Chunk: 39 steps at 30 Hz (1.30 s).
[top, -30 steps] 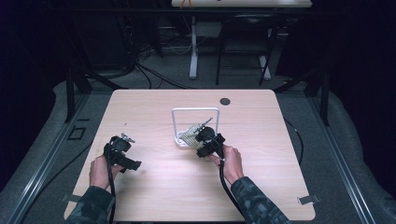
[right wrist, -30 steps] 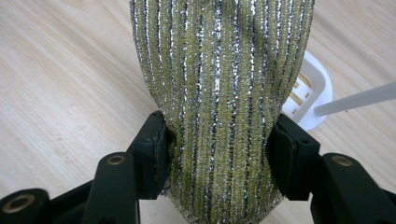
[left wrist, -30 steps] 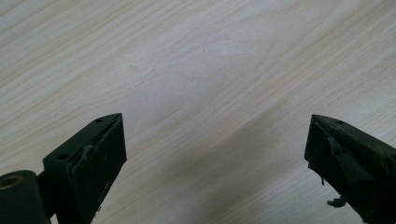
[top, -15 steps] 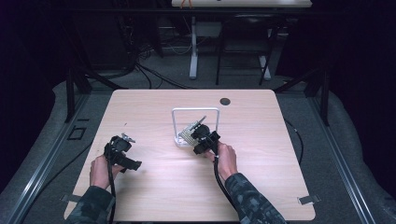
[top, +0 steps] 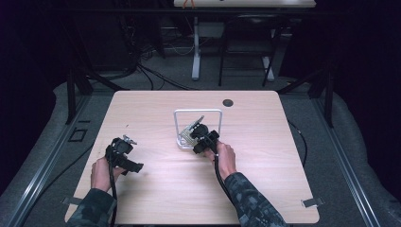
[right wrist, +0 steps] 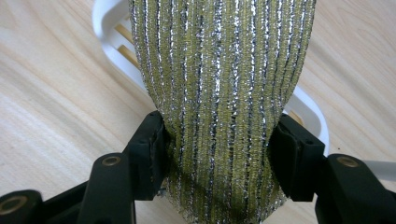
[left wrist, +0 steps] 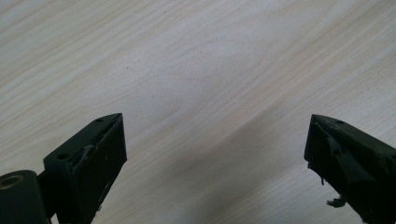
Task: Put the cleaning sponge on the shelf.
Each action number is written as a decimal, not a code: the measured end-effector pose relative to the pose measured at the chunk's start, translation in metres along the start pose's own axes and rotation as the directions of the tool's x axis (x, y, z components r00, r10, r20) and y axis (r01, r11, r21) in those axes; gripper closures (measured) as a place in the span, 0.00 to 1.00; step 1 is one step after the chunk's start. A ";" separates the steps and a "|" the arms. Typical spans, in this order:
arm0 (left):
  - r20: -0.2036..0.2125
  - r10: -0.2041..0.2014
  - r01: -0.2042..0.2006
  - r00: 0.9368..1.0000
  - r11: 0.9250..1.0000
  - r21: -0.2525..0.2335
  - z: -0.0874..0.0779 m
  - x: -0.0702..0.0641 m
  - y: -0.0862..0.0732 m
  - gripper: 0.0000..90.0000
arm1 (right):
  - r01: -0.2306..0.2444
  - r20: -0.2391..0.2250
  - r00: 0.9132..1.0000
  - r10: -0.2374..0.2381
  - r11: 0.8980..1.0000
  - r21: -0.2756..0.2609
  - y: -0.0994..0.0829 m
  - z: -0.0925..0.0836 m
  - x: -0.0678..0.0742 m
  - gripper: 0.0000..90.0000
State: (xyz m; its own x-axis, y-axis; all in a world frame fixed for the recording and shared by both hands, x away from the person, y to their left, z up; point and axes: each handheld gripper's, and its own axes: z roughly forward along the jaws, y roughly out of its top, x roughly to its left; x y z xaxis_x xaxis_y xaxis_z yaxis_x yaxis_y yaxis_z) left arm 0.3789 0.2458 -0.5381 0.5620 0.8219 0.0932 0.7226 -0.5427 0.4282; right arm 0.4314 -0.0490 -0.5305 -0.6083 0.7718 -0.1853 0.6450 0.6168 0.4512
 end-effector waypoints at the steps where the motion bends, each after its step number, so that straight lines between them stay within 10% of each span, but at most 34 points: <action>1: 0.000 0.000 0.000 1.000 1.000 0.002 0.000 0.000 0.000 0.06 | -0.004 -0.002 1.000 0.004 1.000 0.001 0.000 0.001 -0.001 0.47; 39: 0.012 0.009 -0.009 1.000 1.000 -0.006 0.001 -0.001 0.001 0.05 | 0.001 0.011 1.000 -0.001 1.000 -0.014 0.008 0.009 0.000 0.27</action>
State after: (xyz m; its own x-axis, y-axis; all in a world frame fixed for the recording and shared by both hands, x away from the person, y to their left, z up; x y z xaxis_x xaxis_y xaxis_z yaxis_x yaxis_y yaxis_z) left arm 0.3792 0.2446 -0.5383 0.5731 0.8149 0.0863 0.7153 -0.5489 0.4326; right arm 0.4408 -0.0428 -0.5352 -0.6038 0.7728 -0.1956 0.6378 0.6155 0.4630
